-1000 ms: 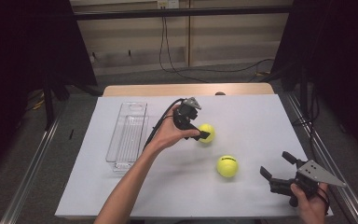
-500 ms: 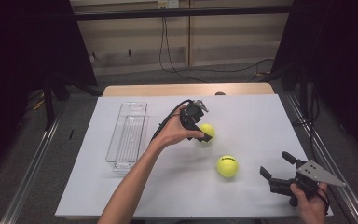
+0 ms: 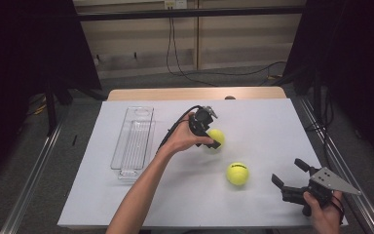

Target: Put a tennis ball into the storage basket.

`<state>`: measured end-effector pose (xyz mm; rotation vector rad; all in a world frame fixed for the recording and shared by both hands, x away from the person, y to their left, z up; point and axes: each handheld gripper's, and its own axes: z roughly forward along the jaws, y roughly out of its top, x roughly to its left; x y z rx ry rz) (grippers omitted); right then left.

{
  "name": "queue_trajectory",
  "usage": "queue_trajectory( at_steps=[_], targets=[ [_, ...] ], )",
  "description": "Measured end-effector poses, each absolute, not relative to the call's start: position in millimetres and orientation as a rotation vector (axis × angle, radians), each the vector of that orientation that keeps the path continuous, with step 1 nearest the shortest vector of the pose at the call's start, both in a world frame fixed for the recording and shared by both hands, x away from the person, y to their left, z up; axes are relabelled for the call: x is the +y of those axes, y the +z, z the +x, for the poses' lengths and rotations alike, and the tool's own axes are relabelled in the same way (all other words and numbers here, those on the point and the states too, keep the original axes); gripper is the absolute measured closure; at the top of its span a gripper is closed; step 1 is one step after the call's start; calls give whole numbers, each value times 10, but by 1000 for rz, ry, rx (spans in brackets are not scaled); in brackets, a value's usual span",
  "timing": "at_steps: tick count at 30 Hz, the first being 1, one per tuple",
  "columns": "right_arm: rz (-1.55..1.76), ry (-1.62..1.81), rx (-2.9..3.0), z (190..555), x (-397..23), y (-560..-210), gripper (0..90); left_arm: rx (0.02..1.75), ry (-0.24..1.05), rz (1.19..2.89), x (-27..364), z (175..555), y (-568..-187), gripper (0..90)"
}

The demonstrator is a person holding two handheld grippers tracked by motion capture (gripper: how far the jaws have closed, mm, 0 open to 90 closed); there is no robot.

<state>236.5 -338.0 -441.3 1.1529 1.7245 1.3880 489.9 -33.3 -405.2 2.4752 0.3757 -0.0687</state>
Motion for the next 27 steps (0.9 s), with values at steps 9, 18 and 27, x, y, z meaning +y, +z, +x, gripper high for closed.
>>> queue_trajectory(
  at_steps=[9,18,27],
  targets=[
    [1155,1386,1724,2365,-3382,-4415,12,394,-88,2476,-347,4927,-4119,127],
    [1155,1385,1728,2368,-3380,-4418,12,408,-116,2480,-373,4965,-4186,157],
    [1153,1384,1729,2368,-3383,-4420,12,415,-119,2486,-400,4973,-4224,220]
  ],
)
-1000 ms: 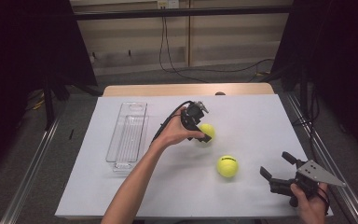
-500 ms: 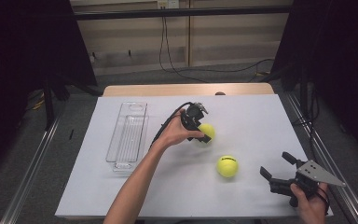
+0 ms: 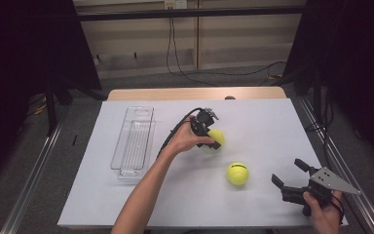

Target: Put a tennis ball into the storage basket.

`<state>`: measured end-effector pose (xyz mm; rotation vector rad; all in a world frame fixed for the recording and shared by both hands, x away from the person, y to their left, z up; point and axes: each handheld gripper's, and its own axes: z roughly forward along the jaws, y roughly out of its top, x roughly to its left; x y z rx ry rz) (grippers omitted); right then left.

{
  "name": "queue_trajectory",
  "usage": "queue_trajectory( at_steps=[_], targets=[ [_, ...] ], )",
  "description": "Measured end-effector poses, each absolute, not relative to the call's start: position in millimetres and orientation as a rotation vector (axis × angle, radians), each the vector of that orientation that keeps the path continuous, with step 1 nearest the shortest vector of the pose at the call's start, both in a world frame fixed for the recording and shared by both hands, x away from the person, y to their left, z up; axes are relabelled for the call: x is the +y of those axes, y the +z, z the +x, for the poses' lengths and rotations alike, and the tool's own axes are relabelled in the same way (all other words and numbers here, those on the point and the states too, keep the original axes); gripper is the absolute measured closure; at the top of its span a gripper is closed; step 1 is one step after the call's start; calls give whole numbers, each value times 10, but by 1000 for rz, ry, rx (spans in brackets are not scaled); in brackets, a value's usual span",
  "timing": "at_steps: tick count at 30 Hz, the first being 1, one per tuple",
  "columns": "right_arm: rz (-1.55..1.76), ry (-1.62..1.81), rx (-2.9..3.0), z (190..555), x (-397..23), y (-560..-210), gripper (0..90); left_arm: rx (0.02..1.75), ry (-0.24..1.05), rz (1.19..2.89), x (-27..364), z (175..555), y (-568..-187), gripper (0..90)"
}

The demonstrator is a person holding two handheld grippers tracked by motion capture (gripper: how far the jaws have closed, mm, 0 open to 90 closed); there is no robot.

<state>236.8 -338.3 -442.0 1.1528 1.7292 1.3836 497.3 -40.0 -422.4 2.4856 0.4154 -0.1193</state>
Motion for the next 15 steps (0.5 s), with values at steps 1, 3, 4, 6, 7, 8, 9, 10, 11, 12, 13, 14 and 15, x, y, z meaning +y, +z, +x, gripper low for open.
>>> queue_trajectory(
  at_steps=[1,3,4,6,7,8,9,10,11,12,13,14,15],
  targets=[
    [1152,1383,1729,2368,-3384,-4420,12,415,-118,2488,-398,4976,-4226,231],
    [1154,1384,1729,2368,-3385,-4421,12,415,-123,2493,-394,4984,-4229,244],
    [1154,1383,1729,2369,-3384,-4421,12,418,-123,2492,-394,4985,-4230,246],
    [1152,1383,1729,2369,-3385,-4420,12,413,-120,2492,-397,4985,-4230,254],
    [1153,1383,1729,2368,-3384,-4420,12,413,-118,2491,-399,4983,-4229,256],
    [1153,1383,1729,2369,-3384,-4420,12,414,-120,2490,-400,4981,-4228,258],
    [1153,1383,1729,2369,-3384,-4420,12,412,-120,2491,-399,4983,-4229,259],
    [1154,1384,1728,2369,-3384,-4420,12,411,-121,2492,-399,4985,-4227,261],
    [1154,1383,1728,2370,-3385,-4420,12,403,-119,2496,-398,4990,-4226,263],
    [1152,1382,1728,2372,-3385,-4421,12,408,-121,2490,-401,4985,-4228,264],
    [1151,1382,1729,2372,-3384,-4421,12,405,-118,2491,-402,4985,-4226,265],
    [1153,1383,1729,2370,-3383,-4420,12,407,-120,2491,-401,4984,-4227,266],
    [1152,1383,1729,2370,-3384,-4420,12,408,-124,2489,-399,4984,-4227,267]
  ],
)
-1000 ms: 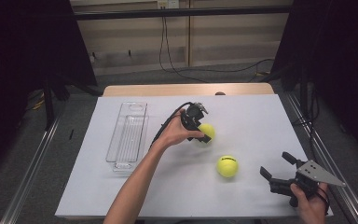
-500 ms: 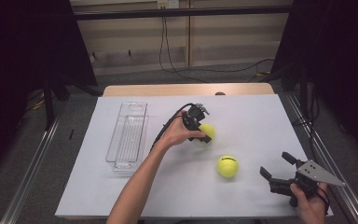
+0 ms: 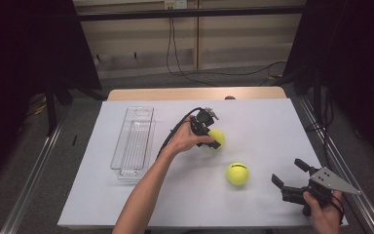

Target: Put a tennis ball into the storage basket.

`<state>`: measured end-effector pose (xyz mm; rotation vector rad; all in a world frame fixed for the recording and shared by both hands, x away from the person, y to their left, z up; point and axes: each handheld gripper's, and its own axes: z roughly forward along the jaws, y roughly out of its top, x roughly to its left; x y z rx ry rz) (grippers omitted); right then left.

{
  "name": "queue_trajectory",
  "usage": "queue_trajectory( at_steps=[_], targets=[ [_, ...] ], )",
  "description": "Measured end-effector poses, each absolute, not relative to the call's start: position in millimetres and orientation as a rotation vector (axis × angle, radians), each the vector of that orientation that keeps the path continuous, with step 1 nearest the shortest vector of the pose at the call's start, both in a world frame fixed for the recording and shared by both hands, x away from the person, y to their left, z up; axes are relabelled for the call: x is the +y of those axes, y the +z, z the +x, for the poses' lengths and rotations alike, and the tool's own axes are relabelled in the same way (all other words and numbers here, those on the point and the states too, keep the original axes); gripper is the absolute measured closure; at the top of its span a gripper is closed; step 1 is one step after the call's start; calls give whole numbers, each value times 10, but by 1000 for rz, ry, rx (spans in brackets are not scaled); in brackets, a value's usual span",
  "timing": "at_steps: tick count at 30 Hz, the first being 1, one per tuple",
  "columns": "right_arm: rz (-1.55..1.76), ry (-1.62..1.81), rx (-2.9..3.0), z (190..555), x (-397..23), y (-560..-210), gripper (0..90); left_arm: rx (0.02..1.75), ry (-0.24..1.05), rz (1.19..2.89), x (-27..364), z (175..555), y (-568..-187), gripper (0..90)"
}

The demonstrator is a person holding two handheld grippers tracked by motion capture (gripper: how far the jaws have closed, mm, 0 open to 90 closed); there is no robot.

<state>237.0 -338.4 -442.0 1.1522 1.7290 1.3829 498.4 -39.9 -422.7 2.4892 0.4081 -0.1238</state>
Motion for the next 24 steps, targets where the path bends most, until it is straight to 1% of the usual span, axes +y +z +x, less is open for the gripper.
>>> queue_trajectory(
  at_steps=[8,14,22,24],
  targets=[
    [1156,1382,1726,2369,-3387,-4421,12,412,-136,2478,-387,4989,-4224,269],
    [1153,1380,1726,2366,-3389,-4419,12,406,-121,2480,-383,4981,-4198,270],
    [1161,1385,1718,2364,-3388,-4417,12,417,-82,2434,-296,4937,-4029,271],
    [1157,1382,1722,2364,-3390,-4418,12,396,-70,2427,-266,4933,-3979,271]
  ],
)
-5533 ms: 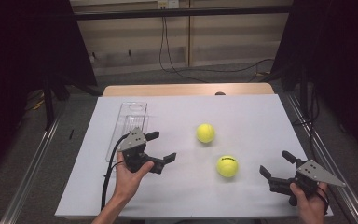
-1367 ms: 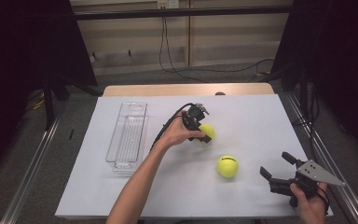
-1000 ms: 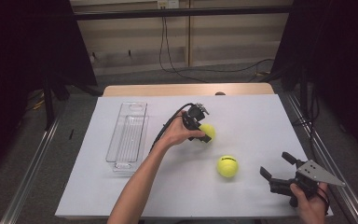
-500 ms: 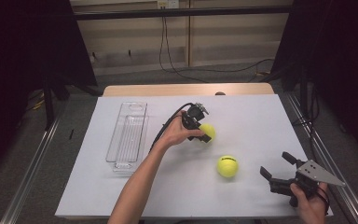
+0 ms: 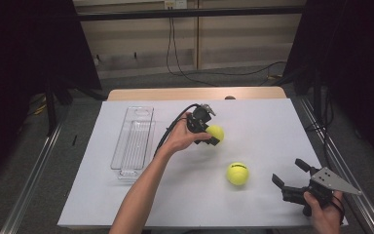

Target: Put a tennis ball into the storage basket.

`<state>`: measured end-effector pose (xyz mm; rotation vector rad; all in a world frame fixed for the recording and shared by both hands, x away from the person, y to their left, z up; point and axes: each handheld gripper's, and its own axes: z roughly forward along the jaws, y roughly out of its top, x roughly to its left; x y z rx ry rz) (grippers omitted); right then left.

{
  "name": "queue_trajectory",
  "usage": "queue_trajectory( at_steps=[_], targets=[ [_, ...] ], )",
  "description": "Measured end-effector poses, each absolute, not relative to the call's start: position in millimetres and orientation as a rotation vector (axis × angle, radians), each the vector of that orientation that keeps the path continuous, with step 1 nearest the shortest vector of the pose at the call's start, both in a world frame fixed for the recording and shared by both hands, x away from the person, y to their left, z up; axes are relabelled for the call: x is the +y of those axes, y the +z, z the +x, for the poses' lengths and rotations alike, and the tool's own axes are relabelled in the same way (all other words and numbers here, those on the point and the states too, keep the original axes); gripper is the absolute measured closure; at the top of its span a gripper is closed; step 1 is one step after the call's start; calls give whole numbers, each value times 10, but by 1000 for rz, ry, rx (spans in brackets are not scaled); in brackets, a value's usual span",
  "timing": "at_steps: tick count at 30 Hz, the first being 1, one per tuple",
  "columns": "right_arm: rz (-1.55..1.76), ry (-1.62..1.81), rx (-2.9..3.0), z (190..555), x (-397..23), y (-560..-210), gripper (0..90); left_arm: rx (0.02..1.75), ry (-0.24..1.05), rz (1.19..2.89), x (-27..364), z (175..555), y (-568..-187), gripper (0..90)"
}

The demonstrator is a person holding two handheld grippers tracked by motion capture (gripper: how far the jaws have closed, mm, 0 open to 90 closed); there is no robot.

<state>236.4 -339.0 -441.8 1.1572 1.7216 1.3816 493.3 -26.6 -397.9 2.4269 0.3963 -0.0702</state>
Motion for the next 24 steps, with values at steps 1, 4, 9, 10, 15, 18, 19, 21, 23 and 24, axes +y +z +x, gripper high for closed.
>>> queue_trajectory(
  at_steps=[1,4,9,10,15,18,19,21,23,24],
  targets=[
    [1157,1381,1722,2364,-3388,-4418,12,396,-72,2421,-256,4922,-3957,271],
    [1156,1381,1723,2364,-3384,-4416,12,378,-45,2413,-222,4888,-3897,271],
    [1156,1381,1720,2363,-3386,-4416,12,346,-22,2365,-142,4816,-3811,270],
    [1155,1380,1720,2364,-3387,-4416,12,339,-18,2366,-126,4804,-3789,271],
    [1152,1379,1722,2364,-3381,-4413,12,325,1,2321,-58,4754,-3698,270],
    [1155,1380,1722,2367,-3378,-4414,12,316,10,2311,-20,4722,-3655,271],
    [1155,1380,1722,2368,-3378,-4414,12,313,13,2302,-8,4712,-3641,270],
    [1154,1380,1722,2367,-3378,-4413,12,308,15,2285,17,4689,-3611,270],
    [1154,1380,1721,2366,-3379,-4414,12,297,25,2281,53,4674,-3575,271],
    [1155,1380,1721,2366,-3380,-4414,12,295,26,2276,67,4664,-3562,271]
  ],
)
